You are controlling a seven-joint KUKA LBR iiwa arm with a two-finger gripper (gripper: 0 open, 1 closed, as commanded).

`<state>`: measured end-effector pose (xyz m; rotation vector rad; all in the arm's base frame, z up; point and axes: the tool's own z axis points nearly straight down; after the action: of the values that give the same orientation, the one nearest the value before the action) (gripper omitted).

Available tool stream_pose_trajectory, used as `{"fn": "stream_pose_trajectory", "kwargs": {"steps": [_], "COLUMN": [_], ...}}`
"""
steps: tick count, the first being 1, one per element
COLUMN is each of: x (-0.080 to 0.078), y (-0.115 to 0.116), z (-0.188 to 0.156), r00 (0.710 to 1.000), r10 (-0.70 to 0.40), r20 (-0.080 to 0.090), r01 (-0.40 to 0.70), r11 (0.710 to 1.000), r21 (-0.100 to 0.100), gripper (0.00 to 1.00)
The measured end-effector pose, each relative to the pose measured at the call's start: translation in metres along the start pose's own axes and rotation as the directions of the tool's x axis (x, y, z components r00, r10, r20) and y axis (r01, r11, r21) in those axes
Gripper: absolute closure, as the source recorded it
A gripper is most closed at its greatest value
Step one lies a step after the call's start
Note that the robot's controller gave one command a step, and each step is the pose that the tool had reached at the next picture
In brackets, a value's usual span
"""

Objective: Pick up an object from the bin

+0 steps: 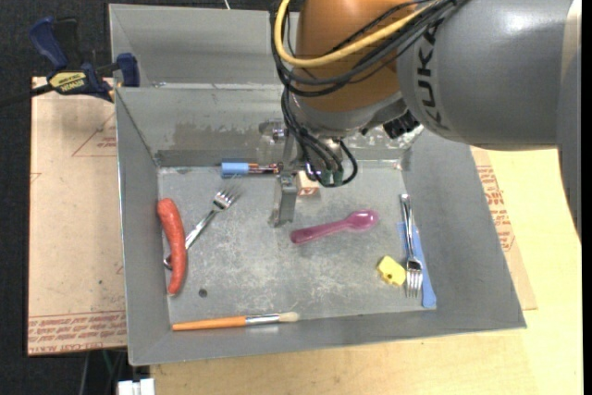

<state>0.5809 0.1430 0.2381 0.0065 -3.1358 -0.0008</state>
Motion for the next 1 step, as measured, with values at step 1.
{"fn": "stream_pose_trajectory", "kwargs": {"steps": [1], "x": [-0.0016], "y": [-0.0011], "z": [-0.004], "r00": [1.0], "r10": [0.004], "r20": [0.007], "r01": [-0.004], "r11": [1.0], "r21": [-0.001], "gripper": [0.0]}}
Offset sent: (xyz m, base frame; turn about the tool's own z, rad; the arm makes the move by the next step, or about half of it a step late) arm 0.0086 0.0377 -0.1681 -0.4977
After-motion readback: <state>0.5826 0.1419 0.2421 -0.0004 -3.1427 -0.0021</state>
